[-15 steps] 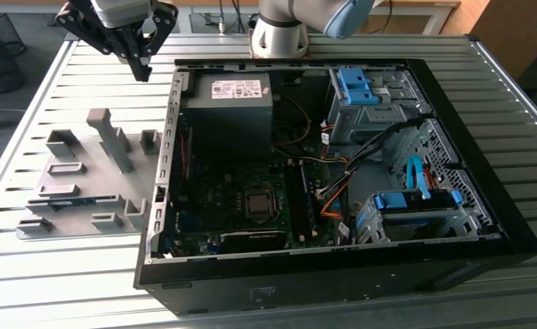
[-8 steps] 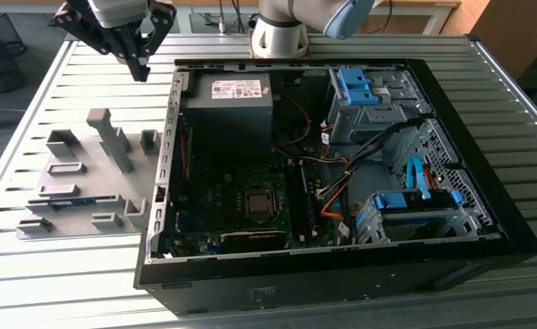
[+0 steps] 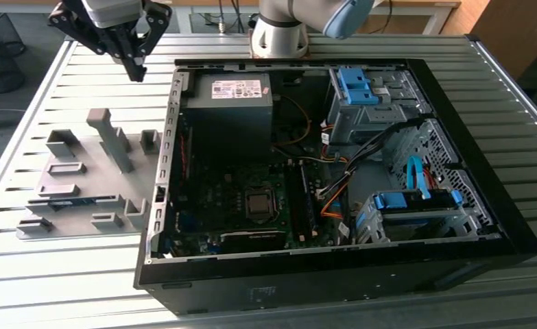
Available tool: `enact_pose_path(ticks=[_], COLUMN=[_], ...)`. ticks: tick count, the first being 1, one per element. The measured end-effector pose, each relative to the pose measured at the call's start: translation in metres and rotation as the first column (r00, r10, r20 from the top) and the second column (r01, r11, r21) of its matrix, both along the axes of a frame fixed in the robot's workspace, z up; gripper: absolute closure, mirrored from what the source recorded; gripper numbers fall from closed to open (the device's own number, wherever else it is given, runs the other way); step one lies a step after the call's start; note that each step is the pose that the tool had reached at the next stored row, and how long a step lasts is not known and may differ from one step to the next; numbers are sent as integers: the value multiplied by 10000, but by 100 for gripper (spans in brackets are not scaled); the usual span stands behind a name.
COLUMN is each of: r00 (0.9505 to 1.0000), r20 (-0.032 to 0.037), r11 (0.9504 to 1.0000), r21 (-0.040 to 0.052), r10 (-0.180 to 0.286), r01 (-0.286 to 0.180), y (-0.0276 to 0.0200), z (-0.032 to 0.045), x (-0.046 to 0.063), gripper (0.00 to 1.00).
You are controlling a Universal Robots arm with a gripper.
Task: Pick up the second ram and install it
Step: 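Reach for the second ram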
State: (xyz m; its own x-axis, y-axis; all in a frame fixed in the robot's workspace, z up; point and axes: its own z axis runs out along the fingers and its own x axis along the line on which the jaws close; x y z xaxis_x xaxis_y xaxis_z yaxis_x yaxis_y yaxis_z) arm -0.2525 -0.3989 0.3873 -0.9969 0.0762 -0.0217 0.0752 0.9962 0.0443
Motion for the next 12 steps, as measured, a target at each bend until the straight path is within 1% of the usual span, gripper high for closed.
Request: enact_pose_path(ticks=[12], r00=[10000], r20=[0], r11=[10000], r21=[1], r10=[0], r01=[0], y=[0], z=[-1], x=[-61], gripper=[90])
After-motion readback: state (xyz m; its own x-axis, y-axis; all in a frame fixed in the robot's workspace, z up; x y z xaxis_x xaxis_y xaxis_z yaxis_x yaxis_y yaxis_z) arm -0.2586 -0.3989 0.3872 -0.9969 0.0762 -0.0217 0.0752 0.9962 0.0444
